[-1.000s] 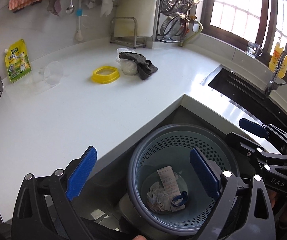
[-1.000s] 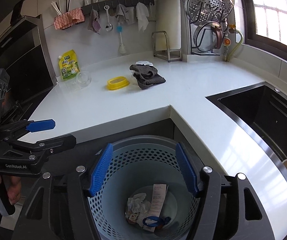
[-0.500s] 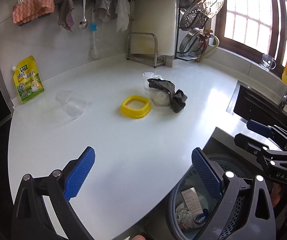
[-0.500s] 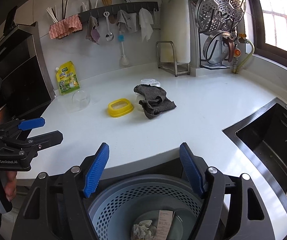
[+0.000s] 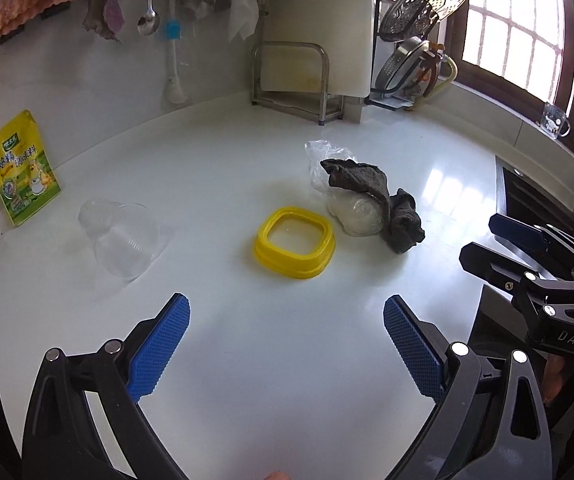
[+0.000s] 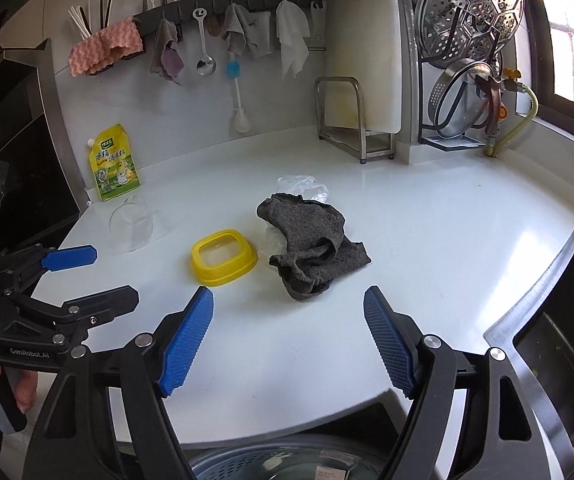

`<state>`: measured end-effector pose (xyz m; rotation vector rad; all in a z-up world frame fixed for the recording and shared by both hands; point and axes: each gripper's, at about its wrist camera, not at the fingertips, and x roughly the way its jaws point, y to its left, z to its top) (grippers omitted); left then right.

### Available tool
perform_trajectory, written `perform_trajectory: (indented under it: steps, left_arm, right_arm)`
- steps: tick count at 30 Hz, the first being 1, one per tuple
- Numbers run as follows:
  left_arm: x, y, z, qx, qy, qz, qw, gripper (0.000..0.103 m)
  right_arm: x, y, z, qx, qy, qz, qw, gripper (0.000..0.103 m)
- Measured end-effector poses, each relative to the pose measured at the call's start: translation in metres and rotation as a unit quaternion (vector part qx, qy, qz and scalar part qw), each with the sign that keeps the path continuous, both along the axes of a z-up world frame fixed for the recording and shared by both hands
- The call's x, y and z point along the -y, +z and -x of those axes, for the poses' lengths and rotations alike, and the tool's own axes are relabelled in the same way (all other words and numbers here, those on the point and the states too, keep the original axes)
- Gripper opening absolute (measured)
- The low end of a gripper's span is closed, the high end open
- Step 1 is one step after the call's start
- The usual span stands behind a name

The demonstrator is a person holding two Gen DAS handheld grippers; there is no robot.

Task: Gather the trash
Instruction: 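Grasp the yellow plastic lid with the left tool while the right tool grasps the grey cloth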

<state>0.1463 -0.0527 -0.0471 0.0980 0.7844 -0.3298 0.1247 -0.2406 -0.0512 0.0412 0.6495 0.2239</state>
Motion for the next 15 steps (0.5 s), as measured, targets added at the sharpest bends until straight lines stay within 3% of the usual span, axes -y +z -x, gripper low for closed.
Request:
perform_trajectory:
  steps: [11,13,14,15]
  left_arm:
    - [0.013,-0.031,-0.067,-0.04,-0.021,-0.002,0.999,0.095]
    - [0.017,-0.037,-0.078,-0.055,-0.029,0.003,0.9981,0.095]
    - [0.018,-0.039,-0.082,-0.063,-0.032,0.01,0.9975,0.095]
    - [0.019,-0.039,-0.085,-0.065,-0.036,0.016,0.9971,0.095]
  right_arm:
    - [-0.002,-0.03,-0.069,-0.055,0.012,0.027,0.998,0.074]
    - [-0.005,-0.034,-0.075,-0.065,0.027,0.034,0.997,0.058]
    - [-0.005,-0.037,-0.077,-0.074,0.032,0.04,0.996,0.04]
    - [-0.003,-0.037,-0.076,-0.072,0.032,0.04,0.996,0.036]
